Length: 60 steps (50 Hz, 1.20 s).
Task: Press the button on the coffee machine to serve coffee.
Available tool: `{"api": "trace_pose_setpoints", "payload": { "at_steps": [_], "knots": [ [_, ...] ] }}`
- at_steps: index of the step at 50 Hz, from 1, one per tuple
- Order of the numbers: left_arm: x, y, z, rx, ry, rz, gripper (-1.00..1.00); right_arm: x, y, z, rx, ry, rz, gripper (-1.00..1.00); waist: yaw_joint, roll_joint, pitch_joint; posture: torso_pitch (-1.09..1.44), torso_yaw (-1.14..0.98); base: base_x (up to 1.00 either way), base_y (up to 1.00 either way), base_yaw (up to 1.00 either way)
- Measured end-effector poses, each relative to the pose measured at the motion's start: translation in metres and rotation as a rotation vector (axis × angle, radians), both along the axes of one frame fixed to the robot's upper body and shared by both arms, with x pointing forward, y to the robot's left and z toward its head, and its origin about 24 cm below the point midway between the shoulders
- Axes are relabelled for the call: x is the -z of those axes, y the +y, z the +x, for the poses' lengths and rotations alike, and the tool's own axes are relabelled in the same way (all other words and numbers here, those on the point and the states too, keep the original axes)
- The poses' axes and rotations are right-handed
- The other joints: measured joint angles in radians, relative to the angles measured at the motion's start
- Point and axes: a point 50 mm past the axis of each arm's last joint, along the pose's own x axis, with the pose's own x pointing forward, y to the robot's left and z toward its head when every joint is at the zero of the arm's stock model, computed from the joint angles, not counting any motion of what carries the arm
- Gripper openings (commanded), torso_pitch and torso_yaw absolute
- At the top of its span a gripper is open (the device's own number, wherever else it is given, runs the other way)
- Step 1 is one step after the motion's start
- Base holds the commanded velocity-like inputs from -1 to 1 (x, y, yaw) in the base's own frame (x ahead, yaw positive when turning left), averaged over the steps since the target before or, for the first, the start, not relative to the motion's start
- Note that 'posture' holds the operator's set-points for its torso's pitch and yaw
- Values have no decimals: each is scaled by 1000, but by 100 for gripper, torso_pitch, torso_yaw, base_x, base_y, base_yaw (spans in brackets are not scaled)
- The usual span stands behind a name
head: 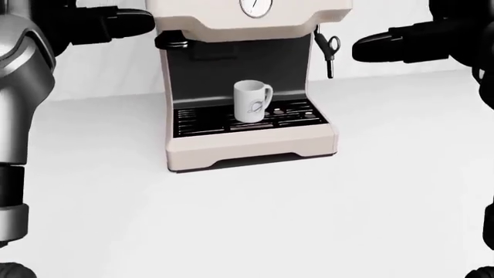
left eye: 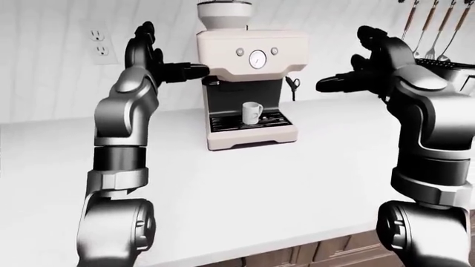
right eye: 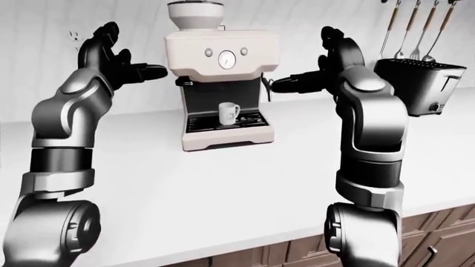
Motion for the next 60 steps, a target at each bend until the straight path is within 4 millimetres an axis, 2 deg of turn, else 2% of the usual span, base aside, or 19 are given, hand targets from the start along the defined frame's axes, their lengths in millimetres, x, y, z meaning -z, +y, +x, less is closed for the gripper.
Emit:
{"api": "trace_pose_setpoints", "payload": {
  "at_steps": [6, 12, 26, 39, 51, 60],
  "knots": [
    [0, -1, 1, 6, 14, -5, 100, -1, 0, 2, 0, 9, 1, 100, -2, -1, -14, -54, 0, 0, 0, 0],
    [-4, -1, 0, 7, -10, -8, 100, 1, 1, 4, -4, -1, 2, 100, -2, -3, -40, -57, 0, 0, 0, 0],
    [-3, -8, 1, 40, -13, -3, 100, 2, 2, 8, -4, -3, 4, 100, -2, -5, -75, -64, 0, 0, 0, 0],
    [-16, -29, -15, 159, -36, -29, 100, 1, 2, 13, -6, 3, 2, 100, -3, -1, -77, -64, 0, 0, 0, 0],
    [-17, -59, -36, 309, 14, -98, 100, 3, 5, 18, -9, -1, 8, 100, -1, 0, -74, -64, 0, 0, 0, 0],
    [-14, -73, -49, 369, 36, -111, 100, 7, 4, 19, -8, 4, 14, 100, 1, -2, -74, -64, 0, 0, 0, 0]
  ]
}}
